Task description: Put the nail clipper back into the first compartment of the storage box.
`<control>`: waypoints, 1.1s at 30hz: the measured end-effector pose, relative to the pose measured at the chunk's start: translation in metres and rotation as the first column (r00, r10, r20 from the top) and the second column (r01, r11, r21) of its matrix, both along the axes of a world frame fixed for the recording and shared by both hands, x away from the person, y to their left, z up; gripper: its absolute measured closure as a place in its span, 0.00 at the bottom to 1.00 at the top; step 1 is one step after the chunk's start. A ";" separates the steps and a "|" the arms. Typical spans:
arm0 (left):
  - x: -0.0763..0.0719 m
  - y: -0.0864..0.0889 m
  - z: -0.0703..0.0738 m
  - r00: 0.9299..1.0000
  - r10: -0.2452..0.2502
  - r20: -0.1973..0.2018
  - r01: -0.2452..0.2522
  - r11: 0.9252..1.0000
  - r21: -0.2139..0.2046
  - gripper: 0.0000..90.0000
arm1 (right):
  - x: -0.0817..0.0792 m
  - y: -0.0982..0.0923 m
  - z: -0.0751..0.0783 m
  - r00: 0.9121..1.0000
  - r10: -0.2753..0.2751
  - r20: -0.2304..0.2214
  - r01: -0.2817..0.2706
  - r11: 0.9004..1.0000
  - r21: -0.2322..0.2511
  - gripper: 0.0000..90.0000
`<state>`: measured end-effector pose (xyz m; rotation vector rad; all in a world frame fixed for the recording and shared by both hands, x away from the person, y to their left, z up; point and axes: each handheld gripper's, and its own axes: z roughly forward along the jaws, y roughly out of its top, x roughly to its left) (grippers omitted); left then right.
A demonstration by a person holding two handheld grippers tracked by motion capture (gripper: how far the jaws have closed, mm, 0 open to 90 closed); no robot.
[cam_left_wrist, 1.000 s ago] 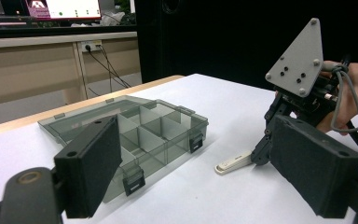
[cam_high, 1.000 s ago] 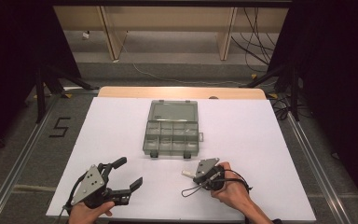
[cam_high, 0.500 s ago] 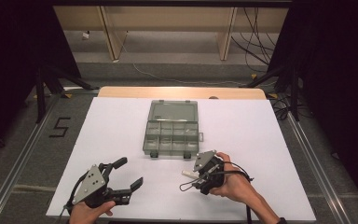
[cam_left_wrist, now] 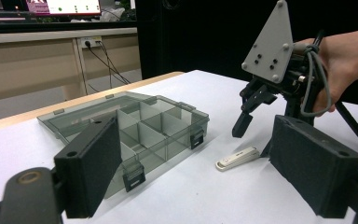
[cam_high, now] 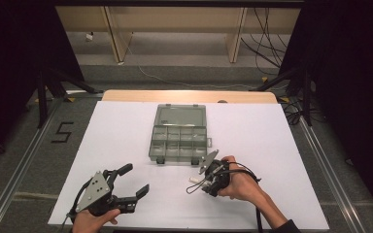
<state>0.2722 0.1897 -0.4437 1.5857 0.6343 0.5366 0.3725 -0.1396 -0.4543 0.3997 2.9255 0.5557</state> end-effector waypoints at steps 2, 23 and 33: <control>0.000 0.000 0.000 1.000 0.000 -0.001 0.000 1.000 0.001 0.18 | 0.001 0.004 0.001 1.000 0.008 -0.010 -0.009 1.000 -0.024 0.52; -0.001 0.000 0.000 1.000 -0.001 -0.002 0.001 1.000 -0.004 0.18 | 0.010 0.018 -0.005 0.996 0.008 -0.094 -0.015 0.997 -0.076 0.83; -0.001 0.000 0.001 1.000 -0.003 0.002 0.003 1.000 0.000 0.18 | 0.010 0.023 -0.003 0.997 0.067 -0.048 -0.073 0.988 -0.137 0.86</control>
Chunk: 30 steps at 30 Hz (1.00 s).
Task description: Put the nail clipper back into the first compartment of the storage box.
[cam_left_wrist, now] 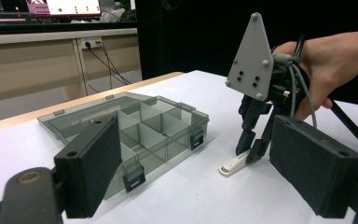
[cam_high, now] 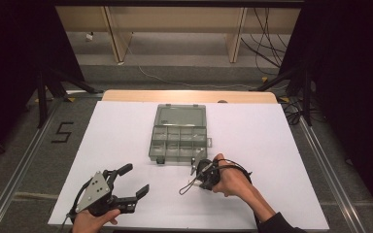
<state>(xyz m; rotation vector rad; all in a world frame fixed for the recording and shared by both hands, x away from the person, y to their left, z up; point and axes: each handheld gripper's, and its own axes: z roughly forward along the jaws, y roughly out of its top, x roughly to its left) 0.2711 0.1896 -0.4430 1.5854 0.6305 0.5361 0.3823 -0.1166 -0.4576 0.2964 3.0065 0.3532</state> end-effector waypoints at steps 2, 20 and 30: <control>0.000 0.000 0.000 1.000 0.002 -0.001 -0.002 1.000 -0.002 0.18 | -0.001 0.001 0.001 1.000 0.003 0.024 -0.003 1.000 0.009 0.86; 0.000 0.001 0.000 1.000 0.004 0.003 -0.004 1.000 -0.003 0.18 | 0.002 -0.003 0.033 0.972 -0.113 0.205 0.037 0.939 0.341 0.86; 0.002 0.000 -0.001 1.000 0.003 0.001 -0.003 1.000 -0.012 0.18 | 0.016 -0.001 0.038 0.957 -0.212 0.198 0.097 0.876 0.472 0.86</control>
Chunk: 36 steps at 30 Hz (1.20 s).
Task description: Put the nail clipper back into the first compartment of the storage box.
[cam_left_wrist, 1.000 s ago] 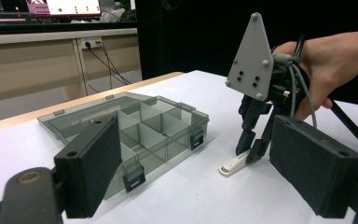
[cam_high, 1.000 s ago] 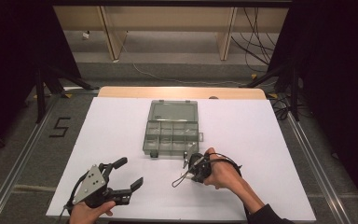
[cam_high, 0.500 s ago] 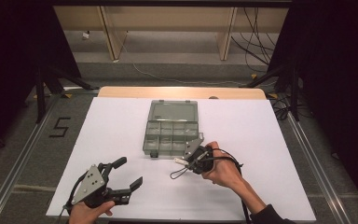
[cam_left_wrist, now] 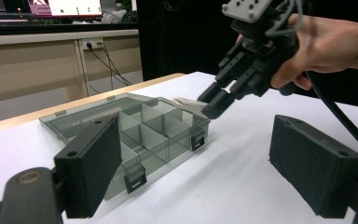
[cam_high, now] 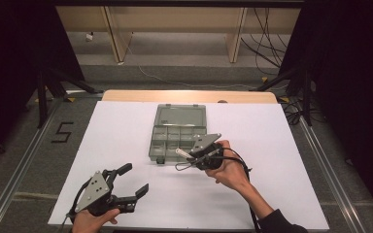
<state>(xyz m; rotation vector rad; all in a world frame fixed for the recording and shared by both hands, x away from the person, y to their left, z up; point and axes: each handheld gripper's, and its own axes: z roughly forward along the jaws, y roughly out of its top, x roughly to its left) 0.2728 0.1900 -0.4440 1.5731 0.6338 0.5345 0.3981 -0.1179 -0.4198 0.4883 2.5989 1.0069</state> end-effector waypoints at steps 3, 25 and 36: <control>0.001 0.001 0.000 1.000 -0.001 0.005 0.001 1.000 -0.002 0.18 | 0.009 0.004 0.001 1.000 -0.014 -0.003 0.014 0.999 0.035 0.86; -0.001 0.001 0.001 1.000 0.002 -0.004 -0.002 1.000 0.005 0.18 | 0.060 0.052 0.000 0.994 -0.106 -0.022 0.108 0.985 0.133 0.86; -0.001 0.001 0.001 1.000 0.000 0.002 0.000 1.000 0.006 0.18 | 0.075 0.074 -0.005 0.990 -0.134 -0.048 0.139 0.980 0.140 0.86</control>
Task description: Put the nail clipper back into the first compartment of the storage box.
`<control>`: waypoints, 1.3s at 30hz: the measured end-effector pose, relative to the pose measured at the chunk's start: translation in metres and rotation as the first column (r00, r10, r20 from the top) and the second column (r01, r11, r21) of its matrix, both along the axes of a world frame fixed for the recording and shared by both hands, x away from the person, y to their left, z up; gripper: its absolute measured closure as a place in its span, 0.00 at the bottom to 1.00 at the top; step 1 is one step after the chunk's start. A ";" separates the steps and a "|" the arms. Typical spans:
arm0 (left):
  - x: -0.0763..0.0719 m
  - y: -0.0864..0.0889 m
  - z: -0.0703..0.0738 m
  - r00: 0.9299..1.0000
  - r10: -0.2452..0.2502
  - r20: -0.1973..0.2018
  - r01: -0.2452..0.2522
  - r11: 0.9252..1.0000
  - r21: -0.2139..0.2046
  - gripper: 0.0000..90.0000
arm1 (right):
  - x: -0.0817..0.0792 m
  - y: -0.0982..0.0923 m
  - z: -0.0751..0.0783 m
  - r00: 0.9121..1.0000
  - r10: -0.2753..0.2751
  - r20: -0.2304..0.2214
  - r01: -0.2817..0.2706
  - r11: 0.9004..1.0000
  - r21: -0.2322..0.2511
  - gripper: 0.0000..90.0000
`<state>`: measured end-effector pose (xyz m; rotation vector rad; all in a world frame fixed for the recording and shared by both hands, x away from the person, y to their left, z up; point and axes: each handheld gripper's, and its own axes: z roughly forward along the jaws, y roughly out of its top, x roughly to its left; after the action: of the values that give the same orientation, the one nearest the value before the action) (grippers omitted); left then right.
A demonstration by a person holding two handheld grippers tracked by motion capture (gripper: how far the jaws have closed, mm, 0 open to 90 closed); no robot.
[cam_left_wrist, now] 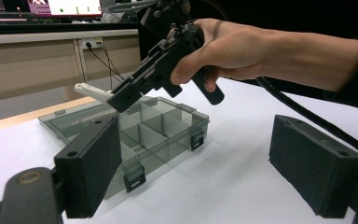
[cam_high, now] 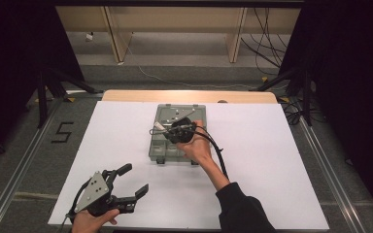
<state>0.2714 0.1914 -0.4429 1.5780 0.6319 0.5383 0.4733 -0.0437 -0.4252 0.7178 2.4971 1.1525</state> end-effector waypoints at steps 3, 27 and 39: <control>0.000 0.000 0.000 1.000 0.002 -0.001 -0.002 1.000 -0.005 0.18 | 0.003 0.008 -0.001 1.000 -0.019 -0.006 0.019 1.000 0.014 0.86; 0.000 0.000 0.000 1.000 -0.001 -0.003 0.001 1.000 -0.007 0.18 | 0.024 0.038 -0.020 0.994 -0.069 -0.083 0.068 0.997 -0.023 0.86; 0.000 0.000 0.000 1.000 0.000 -0.006 0.000 1.000 -0.009 0.18 | 0.026 0.040 -0.023 0.991 -0.087 -0.106 0.084 0.996 -0.036 0.86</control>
<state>0.2712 0.1918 -0.4432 1.5721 0.6379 0.5302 0.4996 -0.0041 -0.4481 0.8909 2.5381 1.0686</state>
